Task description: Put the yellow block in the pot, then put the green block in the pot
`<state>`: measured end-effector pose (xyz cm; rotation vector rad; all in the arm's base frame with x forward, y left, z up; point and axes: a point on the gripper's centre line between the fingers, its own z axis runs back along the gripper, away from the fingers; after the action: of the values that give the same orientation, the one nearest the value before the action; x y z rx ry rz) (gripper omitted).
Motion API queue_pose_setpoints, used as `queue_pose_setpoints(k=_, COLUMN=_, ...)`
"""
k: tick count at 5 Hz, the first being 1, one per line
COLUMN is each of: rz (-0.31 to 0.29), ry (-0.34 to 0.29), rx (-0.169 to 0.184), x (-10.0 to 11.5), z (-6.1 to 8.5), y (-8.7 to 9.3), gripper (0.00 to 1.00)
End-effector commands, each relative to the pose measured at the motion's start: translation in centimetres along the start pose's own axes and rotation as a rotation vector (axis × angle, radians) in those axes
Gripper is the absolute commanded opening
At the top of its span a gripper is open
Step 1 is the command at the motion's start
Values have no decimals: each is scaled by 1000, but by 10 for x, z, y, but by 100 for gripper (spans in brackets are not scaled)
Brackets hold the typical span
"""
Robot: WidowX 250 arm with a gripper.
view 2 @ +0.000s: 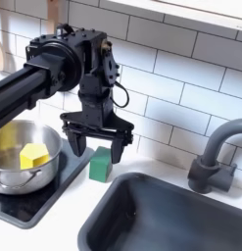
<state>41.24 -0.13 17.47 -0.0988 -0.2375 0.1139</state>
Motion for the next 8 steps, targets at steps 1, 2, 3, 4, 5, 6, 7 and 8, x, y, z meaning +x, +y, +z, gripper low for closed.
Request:
queue_pose_setpoints(k=1, rz=-3, ry=23, rx=27, x=3, z=-18, y=-3, gripper=100)
queue_pose_setpoints(k=2, rz=-4, ry=22, rx=32, x=2, z=-24, y=-10, gripper=100)
queue_pose_setpoints(k=3, rz=21, ry=13, rx=26, x=4, z=-26, y=-12, gripper=100)
queue_pose_setpoints(k=4, rz=15, ry=25, rx=30, x=3, z=-29, y=-11, gripper=100)
queue_pose_setpoints(k=5, rz=17, ry=23, rx=30, x=3, z=-29, y=-11, gripper=100)
queue_pose_setpoints(k=6, rz=17, ry=23, rx=30, x=3, z=-29, y=-11, gripper=100)
queue_pose_setpoints(k=7, rz=15, ry=25, rx=30, x=3, z=-29, y=-12, gripper=100)
queue_pose_setpoints(k=8, rz=15, ry=27, rx=30, x=2, z=-29, y=-12, gripper=100)
